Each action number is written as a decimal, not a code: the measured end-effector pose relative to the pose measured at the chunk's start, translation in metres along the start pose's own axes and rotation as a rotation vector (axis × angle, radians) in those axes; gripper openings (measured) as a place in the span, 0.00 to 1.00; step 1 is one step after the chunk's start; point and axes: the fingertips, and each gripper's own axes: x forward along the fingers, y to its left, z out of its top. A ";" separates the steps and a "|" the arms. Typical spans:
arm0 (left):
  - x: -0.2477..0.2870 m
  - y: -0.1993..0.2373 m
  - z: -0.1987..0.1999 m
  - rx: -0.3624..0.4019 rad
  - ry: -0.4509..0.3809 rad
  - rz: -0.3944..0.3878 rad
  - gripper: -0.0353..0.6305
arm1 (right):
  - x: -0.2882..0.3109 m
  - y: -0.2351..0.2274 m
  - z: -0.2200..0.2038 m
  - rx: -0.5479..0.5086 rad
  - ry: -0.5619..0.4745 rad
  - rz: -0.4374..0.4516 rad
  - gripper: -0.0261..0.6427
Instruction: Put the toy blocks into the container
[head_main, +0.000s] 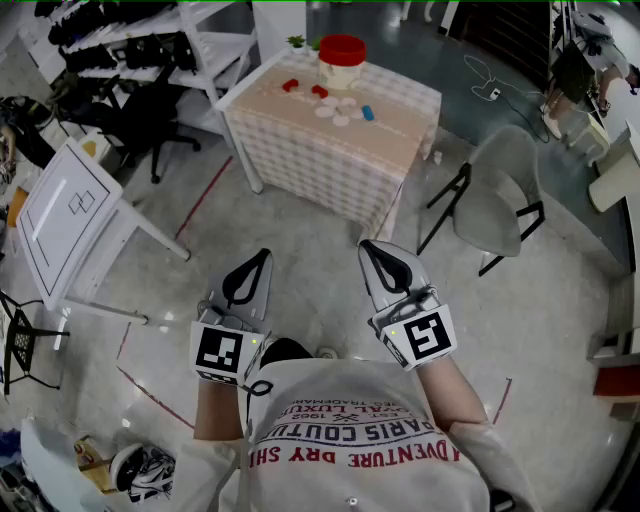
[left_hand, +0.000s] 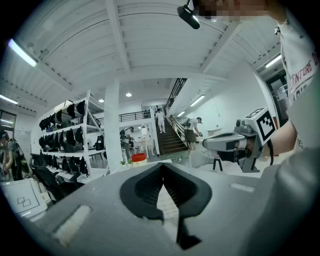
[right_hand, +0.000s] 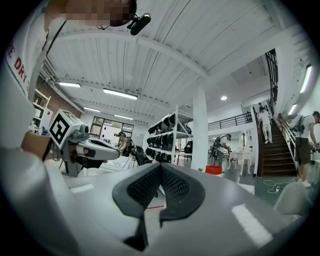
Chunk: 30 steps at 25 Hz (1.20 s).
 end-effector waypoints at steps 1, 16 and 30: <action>0.001 0.001 0.001 0.000 -0.001 -0.002 0.06 | 0.001 -0.001 -0.001 0.001 0.003 -0.001 0.04; 0.022 0.009 -0.011 -0.056 0.036 0.018 0.06 | 0.013 -0.015 -0.021 0.026 0.039 -0.016 0.04; 0.066 0.112 -0.021 -0.129 -0.019 0.088 0.55 | 0.097 -0.042 -0.046 0.073 0.099 -0.089 0.04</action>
